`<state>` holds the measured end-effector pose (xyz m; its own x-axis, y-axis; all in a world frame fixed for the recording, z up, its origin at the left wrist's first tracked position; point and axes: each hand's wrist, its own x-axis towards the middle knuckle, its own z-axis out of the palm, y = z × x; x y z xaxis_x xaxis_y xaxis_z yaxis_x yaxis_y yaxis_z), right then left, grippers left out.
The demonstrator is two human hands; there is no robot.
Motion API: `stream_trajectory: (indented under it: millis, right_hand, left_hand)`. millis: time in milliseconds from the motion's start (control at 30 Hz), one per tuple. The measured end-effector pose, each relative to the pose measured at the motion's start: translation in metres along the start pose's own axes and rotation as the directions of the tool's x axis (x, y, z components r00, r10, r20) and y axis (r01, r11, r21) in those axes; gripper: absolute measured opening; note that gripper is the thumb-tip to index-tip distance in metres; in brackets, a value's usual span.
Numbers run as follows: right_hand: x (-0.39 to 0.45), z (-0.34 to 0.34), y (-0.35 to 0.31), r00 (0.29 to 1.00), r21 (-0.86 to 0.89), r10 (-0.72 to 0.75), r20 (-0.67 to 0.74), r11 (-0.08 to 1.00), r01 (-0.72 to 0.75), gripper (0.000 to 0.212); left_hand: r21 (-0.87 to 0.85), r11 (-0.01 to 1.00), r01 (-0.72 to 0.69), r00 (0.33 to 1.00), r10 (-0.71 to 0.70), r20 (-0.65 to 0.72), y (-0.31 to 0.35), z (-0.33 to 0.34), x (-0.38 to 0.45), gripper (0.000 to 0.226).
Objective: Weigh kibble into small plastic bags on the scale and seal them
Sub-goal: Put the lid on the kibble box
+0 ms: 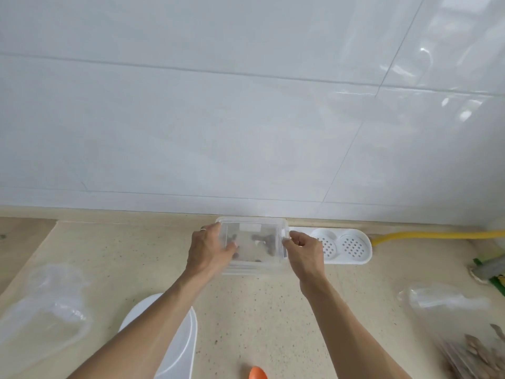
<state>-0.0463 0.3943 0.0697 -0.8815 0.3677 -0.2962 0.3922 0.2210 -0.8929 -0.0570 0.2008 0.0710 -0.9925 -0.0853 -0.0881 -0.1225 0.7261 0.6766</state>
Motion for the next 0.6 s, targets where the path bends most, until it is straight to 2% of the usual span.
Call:
stream_trajectory:
  millis: [200,333,433,500,600]
  right_hand:
    - [0.026,0.018,0.006,0.993,-0.166,-0.073,0.087,0.982,0.087,0.021]
    - [0.038,0.02,0.014,0.99,-0.304,-0.103,0.098,0.944,0.128,0.022]
    - [0.041,0.022,0.023,0.99,-0.324,-0.081,0.115,0.939,0.114,0.017]
    - [0.046,0.023,0.028,0.991,-0.309,-0.077,0.106,0.945,0.107,0.012]
    - [0.056,0.023,0.029,0.997,-0.362,-0.014,0.074,0.931,0.04,0.046]
  left_hand:
    - [-0.02,0.997,0.081,0.99,-0.078,0.121,-0.017,0.016,0.031,0.041]
    - [0.015,0.999,0.035,0.985,-0.037,0.168,-0.025,0.031,0.04,0.053]
    - [0.027,1.0,-0.014,0.977,0.008,0.212,-0.032,0.034,0.039,0.074]
    - [0.053,0.997,-0.047,0.975,0.034,0.219,-0.037,0.034,0.04,0.08]
    - [0.319,0.917,-0.24,0.966,0.194,0.169,-0.035,0.036,0.04,0.066]
